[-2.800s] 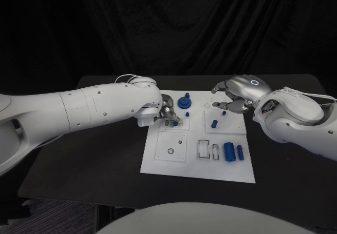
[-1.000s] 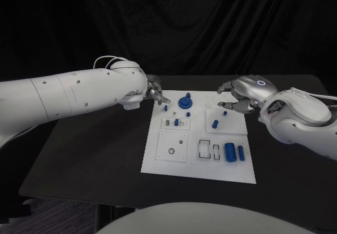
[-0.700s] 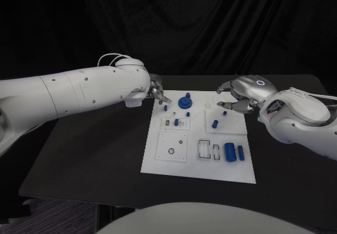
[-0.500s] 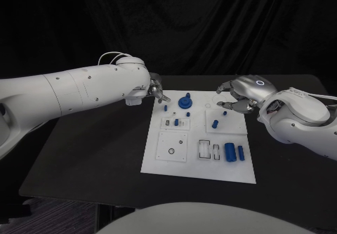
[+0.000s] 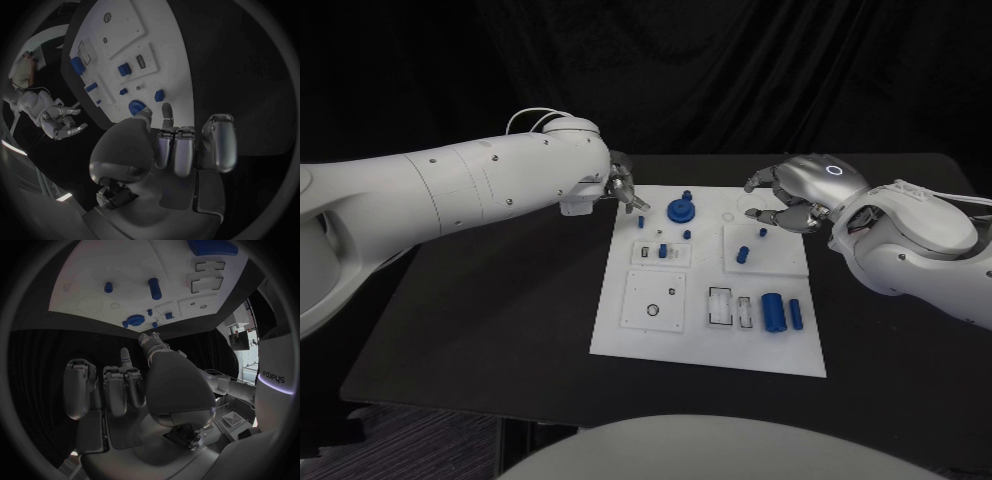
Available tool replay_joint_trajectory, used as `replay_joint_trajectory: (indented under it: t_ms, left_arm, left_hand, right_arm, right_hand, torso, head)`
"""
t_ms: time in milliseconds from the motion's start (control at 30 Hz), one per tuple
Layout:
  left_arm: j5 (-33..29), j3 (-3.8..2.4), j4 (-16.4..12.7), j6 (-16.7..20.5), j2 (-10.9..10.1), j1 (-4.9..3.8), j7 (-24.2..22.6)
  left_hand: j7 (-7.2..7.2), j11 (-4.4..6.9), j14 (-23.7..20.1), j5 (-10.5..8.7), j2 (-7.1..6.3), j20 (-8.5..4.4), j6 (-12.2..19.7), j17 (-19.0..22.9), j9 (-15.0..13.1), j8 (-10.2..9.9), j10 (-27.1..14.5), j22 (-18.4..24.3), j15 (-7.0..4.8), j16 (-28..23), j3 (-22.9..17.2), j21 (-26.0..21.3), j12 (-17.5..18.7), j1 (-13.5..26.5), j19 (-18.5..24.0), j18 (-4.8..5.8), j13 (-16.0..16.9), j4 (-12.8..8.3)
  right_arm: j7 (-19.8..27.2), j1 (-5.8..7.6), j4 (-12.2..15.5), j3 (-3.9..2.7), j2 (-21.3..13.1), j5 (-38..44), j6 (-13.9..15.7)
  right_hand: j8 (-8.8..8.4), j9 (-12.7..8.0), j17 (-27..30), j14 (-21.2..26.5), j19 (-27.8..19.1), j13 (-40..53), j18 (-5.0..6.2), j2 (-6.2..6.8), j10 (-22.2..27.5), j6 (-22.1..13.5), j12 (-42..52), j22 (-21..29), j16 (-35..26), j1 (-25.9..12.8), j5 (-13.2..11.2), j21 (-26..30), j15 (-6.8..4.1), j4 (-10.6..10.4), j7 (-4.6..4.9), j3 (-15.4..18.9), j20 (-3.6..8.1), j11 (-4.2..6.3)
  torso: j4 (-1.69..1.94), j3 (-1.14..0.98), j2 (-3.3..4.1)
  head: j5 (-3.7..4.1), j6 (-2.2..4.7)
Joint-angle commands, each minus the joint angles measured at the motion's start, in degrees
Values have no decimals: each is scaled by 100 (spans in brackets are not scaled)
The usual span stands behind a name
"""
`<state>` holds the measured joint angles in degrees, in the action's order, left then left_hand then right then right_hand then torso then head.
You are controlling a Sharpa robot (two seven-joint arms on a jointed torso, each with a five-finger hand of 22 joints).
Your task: Assemble the parts on the task board
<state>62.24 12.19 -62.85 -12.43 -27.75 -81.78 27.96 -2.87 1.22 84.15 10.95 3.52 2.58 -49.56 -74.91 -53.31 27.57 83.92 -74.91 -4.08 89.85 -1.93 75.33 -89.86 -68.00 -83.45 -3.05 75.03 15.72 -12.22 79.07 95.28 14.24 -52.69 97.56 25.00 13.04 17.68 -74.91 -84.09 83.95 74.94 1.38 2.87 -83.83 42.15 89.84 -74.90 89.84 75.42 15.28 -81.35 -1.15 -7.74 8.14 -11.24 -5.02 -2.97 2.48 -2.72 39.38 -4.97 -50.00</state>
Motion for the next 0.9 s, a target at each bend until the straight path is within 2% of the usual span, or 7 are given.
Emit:
replay_joint_trajectory:
  t_ms: [33, 900]
  left_arm:
    - [-164, -4, 32, -131, 38, 37, -109]
    - [-195, -4, 198, -177, 139, 190, -117]
  left_hand:
    - [-18, -39, 585, 41, 11, 9, -12, -1509, 13, -53, 608, -1055, 41, 15, -3, -30, -14, -70, 15, -34, 1497, -36]
    - [-42, -60, 585, 86, 42, 25, -11, -1509, 74, -210, 608, -1049, 60, 15, -30, -63, -14, -136, 35, -40, 1497, -59]
  right_arm:
    - [-65, -10, 12, -4, 5, 35, 18]
    - [-68, -9, 28, -5, -17, 35, -10]
  right_hand:
    - [6, -5, -1445, -572, 208, 1506, 89, -6, -617, 42, 16, -1206, -18, 38, 15, 32, 28, 8, 4, -34, -26, -17]
    - [6, -8, -1443, -572, 204, 1506, 92, -7, -617, 45, 16, -1203, -20, 40, 26, 42, 28, 8, 4, -37, -26, -17]
  torso:
    - [2, 1, -3]
    - [0, -1, -4]
  head:
    - [15, 0]
    - [41, 0]
